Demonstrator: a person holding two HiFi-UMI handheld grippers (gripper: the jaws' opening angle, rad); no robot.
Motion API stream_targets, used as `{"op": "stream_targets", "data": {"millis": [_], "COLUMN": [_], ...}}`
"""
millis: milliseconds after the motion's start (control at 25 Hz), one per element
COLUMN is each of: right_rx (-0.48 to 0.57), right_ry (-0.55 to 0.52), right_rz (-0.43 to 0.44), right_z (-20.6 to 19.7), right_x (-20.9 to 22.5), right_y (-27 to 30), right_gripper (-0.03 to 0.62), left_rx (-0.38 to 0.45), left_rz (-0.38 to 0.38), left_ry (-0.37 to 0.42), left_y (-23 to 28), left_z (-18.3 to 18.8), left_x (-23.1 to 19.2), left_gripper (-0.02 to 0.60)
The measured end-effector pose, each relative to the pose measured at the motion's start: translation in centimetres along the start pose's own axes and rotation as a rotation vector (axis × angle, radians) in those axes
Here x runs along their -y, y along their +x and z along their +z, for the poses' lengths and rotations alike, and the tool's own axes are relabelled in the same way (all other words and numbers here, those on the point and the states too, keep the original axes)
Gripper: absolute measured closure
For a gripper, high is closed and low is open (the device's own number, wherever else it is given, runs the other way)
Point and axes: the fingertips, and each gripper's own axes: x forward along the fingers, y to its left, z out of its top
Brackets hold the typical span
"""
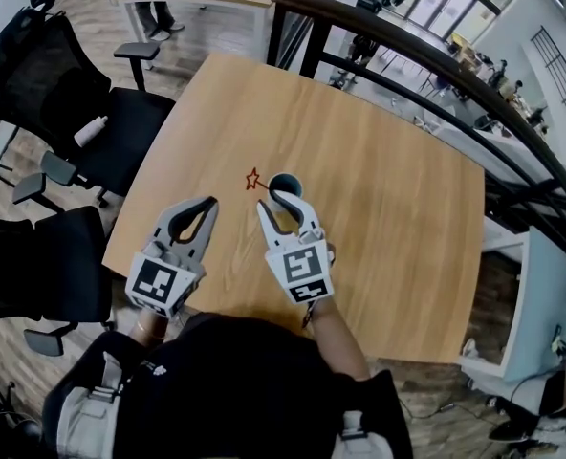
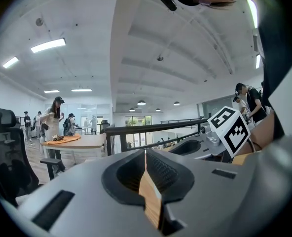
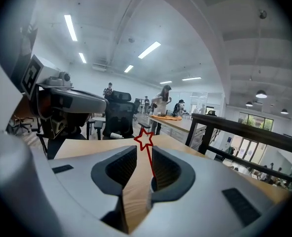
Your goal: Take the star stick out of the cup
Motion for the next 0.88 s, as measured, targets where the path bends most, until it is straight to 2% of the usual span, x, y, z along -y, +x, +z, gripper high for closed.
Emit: {"op": "stream_targets", "data": {"millis": [520,880], "right_rx": [-0.097,-0.108], "right_ry": [-0.033,-0.037], "right_rz": [0.000,-0.010], "right_z": [-2.6,-3.3], "right_x": [0.6,1.0], "right_y": [3.5,4.8], "right_gripper": [0.493,0.495], "left_rx": [-0.038,-0.050], "left_rz": [0.013,0.022], "left_ry": [-0.024,-0.025], "left_y": [0.6,0.7], "left_z": [-1.3,-1.5], "left_x": [-1.8,-2.3], "left_gripper": [0.559,0.560]}}
